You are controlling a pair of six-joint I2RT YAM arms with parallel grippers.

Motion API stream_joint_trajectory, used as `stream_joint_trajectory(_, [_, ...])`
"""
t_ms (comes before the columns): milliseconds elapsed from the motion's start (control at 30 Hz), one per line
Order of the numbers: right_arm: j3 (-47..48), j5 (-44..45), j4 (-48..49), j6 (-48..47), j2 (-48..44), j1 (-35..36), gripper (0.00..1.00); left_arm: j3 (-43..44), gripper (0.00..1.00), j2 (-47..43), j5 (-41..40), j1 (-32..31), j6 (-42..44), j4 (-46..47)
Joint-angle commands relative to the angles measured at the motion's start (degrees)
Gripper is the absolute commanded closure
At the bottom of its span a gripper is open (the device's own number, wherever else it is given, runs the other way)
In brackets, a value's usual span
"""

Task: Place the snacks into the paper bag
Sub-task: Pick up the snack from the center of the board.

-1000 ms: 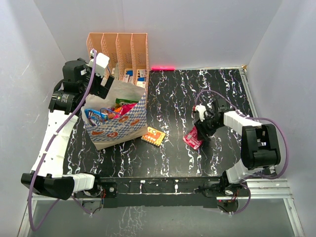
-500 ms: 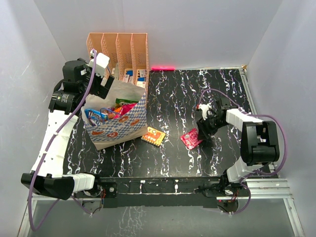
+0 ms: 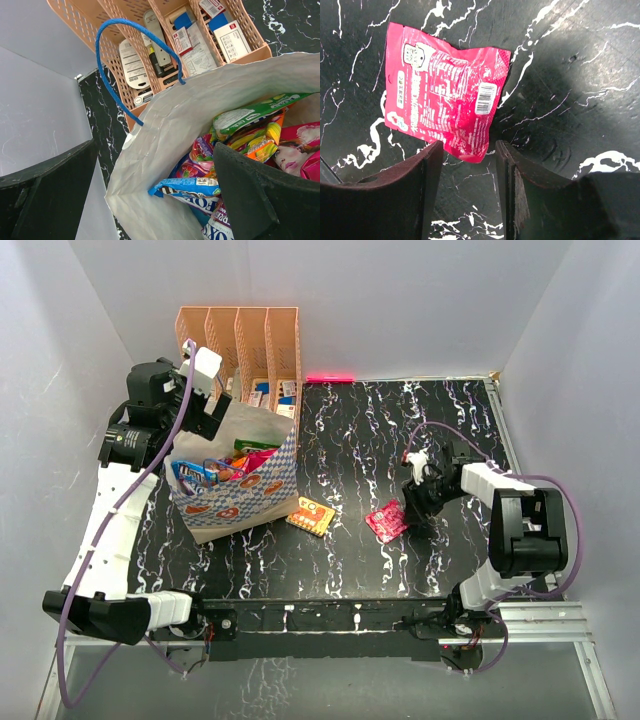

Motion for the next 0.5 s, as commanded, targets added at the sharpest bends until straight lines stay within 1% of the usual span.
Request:
stream_joint_trajectory(0, [-2.36, 3.66, 0.96, 0.82, -2.25, -0.22, 0.52, 0.56, 0.02, -1.61, 1.03, 0.40, -0.12, -0.25])
stream_joint_trajectory(233, [-4.50, 6.96, 4.07, 3.34, -3.66, 0.87, 0.55, 0.85, 0.02, -1.48, 1.27, 0.35, -0.13, -0.44])
stream_joint_trajectory(467, [-2.46, 6.33, 4.74, 4.81, -0.32, 1.01, 0.61, 1.08, 0.02, -1.23, 1.39, 0.35, 0.11, -0.46])
